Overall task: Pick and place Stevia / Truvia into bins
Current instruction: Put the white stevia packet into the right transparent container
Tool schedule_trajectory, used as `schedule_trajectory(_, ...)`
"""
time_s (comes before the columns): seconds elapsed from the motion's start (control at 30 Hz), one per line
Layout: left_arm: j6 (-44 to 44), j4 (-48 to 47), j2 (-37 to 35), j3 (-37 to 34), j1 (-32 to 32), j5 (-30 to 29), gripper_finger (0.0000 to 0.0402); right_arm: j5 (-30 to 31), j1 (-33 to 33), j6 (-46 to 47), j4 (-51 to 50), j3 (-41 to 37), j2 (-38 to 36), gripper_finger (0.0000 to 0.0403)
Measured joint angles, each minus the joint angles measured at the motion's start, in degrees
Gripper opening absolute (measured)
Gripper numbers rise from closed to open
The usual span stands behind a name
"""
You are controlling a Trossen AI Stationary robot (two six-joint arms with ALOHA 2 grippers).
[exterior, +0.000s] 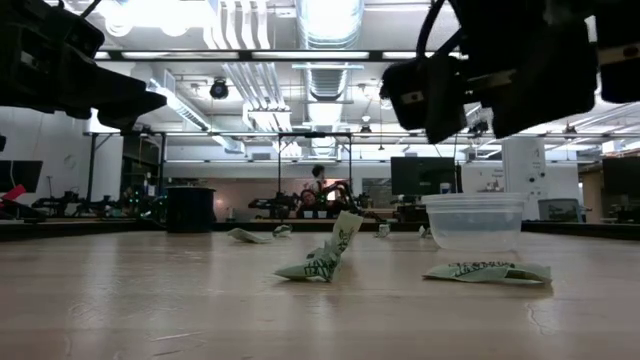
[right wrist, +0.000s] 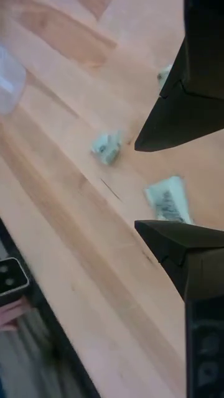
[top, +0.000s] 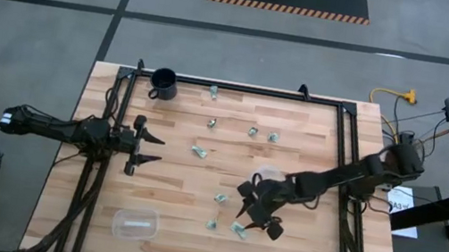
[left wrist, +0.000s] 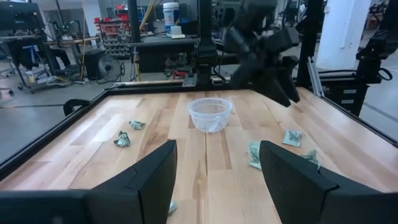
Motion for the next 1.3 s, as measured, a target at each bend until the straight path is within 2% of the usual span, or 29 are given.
schedule_trajectory(0.37,0.0,0.1,0.0,0.0,0.0,0.0,0.0212,0.1,0.9,-6.1,-22.4,12.0,6.0,0.0183)
schedule_trajectory(0.6,0.0,0.0,0.3,0.0,0.0,0.0,0.0212,0.6,3.3,-10.3,-28.2,18.7,10.7,0.0183)
schedule_trajectory(0.73,0.0,0.0,0.4,0.0,0.0,0.0,0.0212,4.7,4.6,-12.5,-32.1,22.1,14.3,0.0183)
schedule_trajectory(1.1,0.0,0.1,0.4,0.0,0.0,0.0,0.0212,5.1,5.0,-14.0,-32.7,24.9,23.5,0.0183)
schedule_trajectory(1.3,0.0,0.1,0.4,0.0,0.0,0.0,0.0212,4.8,5.0,-13.9,-32.0,25.0,25.2,0.0183)
